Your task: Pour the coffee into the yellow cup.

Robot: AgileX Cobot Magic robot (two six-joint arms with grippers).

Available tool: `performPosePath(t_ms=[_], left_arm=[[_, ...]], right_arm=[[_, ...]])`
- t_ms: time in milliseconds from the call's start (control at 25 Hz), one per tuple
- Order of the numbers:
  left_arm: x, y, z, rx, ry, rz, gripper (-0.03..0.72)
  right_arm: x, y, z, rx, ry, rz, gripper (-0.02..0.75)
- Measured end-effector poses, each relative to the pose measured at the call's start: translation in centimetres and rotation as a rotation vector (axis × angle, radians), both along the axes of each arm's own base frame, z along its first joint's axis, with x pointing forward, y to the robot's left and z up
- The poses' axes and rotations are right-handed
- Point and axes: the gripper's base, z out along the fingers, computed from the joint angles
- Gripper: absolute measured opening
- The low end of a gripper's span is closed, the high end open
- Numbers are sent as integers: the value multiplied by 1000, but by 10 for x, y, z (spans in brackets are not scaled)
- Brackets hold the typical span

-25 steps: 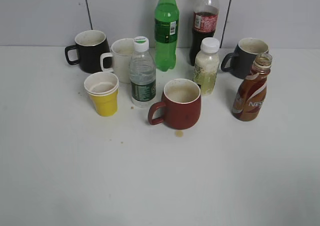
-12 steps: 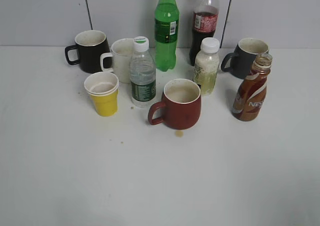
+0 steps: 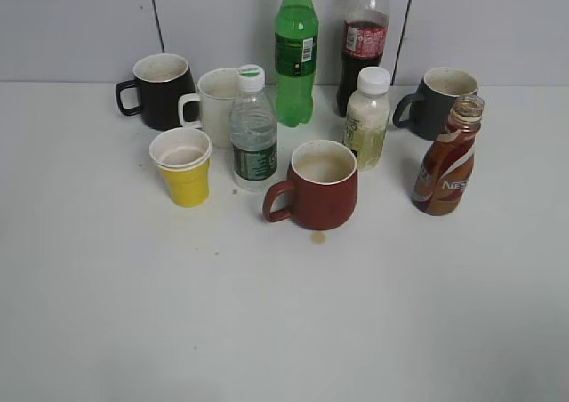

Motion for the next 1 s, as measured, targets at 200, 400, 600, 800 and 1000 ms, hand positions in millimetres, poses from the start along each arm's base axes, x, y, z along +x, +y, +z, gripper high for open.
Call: performPosePath(t_ms=[200,400,600,800,1000], left_arm=[[0,0,0,0,0,0,232],[0,0,0,0,0,0,232],[0,0,0,1,0,1,232],[-1,-1,2,-14,-11,-22,232],[16,-2,24,-34,-188,-29,232]], right_arm=[[0,0,0,0,0,0,589],[0,0,0,0,1,0,589],[0,0,0,0,1,0,588],[0,1,0,7,0,5,587],[11,2,8,11,24,7,587]])
